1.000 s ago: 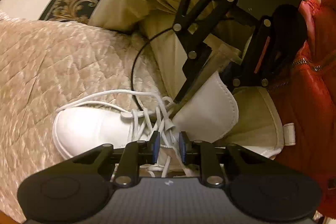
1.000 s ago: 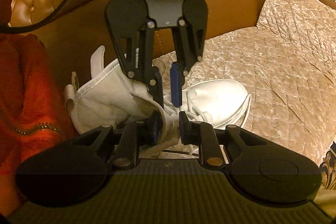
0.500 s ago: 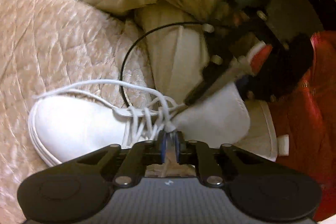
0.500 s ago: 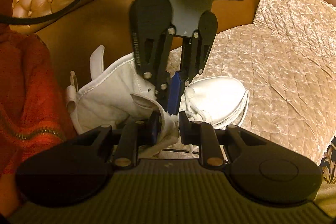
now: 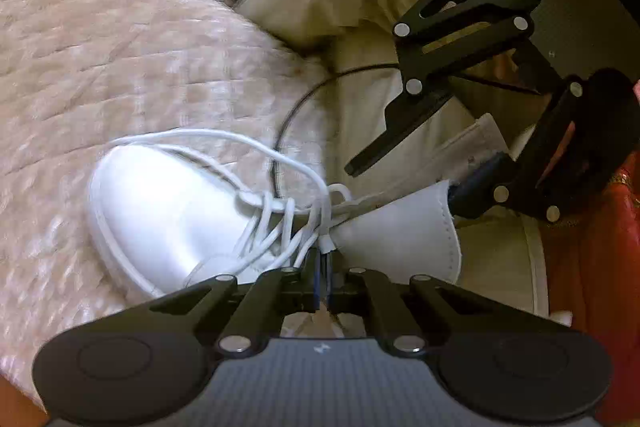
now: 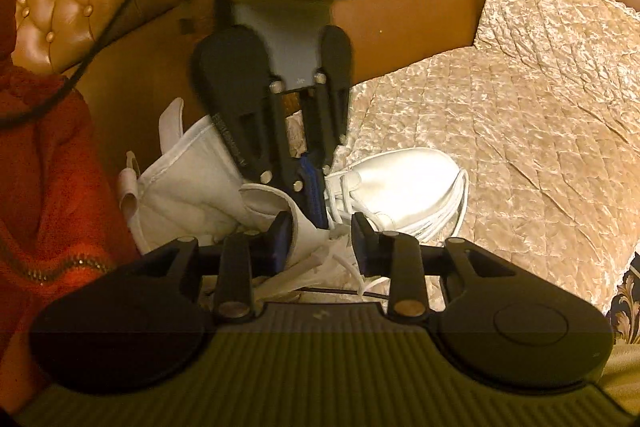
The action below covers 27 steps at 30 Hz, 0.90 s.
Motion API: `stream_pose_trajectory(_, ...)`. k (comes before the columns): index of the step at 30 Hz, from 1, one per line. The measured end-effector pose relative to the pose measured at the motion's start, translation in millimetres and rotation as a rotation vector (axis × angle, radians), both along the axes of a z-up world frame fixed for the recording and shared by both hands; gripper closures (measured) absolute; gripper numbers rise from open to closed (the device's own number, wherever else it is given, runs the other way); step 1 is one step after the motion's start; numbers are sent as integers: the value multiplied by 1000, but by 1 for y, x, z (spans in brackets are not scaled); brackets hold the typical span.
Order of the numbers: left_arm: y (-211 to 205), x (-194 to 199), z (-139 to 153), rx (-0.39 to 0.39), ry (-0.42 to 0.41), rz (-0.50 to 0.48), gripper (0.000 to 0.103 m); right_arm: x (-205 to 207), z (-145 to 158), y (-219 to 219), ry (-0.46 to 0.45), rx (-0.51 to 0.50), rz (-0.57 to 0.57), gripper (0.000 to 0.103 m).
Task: Lace up shoes with both hands
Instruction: 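Pull the lace taut with the left gripper while the right gripper holds the tongue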
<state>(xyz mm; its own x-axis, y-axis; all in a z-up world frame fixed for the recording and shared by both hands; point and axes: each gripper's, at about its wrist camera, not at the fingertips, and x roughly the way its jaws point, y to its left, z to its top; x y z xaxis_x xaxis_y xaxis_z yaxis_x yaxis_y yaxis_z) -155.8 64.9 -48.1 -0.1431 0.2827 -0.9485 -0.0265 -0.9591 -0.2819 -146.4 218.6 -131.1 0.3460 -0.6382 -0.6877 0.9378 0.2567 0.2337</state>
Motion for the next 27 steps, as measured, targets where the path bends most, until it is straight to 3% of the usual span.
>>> stream_pose_trajectory(4, 25, 8, 17, -149, 20, 8, 103, -1, 1, 0, -15, -15, -10, 58)
stream_pose_trajectory(10, 32, 14, 24, -217, 58, 64, 103, 2, 3, 1, -17, -27, -18, 58)
stream_pose_trajectory(20, 41, 19, 44, -286, 105, 108, 103, 3, 4, 3, -23, -35, -32, 58)
stream_pose_trajectory(23, 39, 21, 46, -269, 103, 125, 103, 2, 4, 2, -28, -35, -32, 58)
stream_pose_trajectory(27, 45, 13, 39, -247, 70, 73, 103, 3, 4, 3, -31, -36, -29, 57)
